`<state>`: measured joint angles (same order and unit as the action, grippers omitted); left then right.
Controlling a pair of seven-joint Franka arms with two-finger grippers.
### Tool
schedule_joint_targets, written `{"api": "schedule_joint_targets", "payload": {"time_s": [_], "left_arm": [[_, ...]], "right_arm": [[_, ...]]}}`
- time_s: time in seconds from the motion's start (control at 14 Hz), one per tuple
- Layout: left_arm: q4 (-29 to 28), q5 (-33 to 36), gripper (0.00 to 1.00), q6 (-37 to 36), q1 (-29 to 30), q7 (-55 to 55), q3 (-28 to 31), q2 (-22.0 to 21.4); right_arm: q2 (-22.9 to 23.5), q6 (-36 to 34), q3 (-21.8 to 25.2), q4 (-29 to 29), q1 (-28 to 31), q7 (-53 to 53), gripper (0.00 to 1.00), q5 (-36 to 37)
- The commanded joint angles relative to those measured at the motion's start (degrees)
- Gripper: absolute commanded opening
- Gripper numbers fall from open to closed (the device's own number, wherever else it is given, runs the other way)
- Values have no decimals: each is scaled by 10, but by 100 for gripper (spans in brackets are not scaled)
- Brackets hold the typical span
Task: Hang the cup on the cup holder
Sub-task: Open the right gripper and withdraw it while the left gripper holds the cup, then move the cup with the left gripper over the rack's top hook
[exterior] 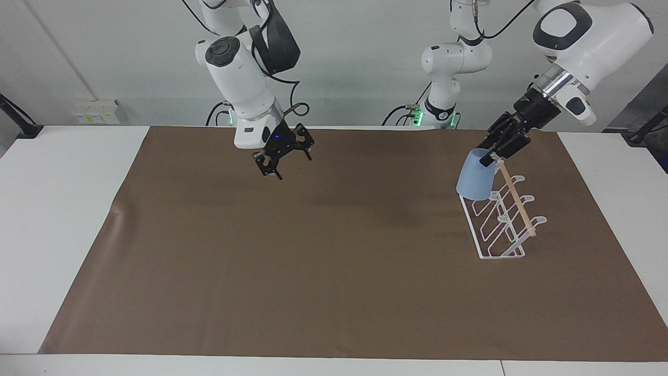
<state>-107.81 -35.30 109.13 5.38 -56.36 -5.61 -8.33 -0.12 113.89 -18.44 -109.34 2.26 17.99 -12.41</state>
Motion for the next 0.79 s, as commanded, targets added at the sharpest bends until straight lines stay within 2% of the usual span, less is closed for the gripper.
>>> {"api": "schedule_joint_targets", "payload": {"time_s": [0.0,0.14,0.36,0.5,0.71], "left_arm": [[30,20,0,-8,20,8,-3,25],[37,17,0,-9,24,-27,-3,34],[83,20,0,-8,28,-114,-2,86],[117,34,0,-8,33,-173,-3,118],[121,37,0,3,48,-209,-3,131]], "right_arm": [[-10,-12,-7,-10,57,11,93,79],[-10,-15,-7,-10,75,-2,92,141],[-11,-67,-3,14,91,-61,92,161],[-10,-133,-1,67,92,-67,92,163],[-10,-231,0,144,112,-68,92,164]]}}
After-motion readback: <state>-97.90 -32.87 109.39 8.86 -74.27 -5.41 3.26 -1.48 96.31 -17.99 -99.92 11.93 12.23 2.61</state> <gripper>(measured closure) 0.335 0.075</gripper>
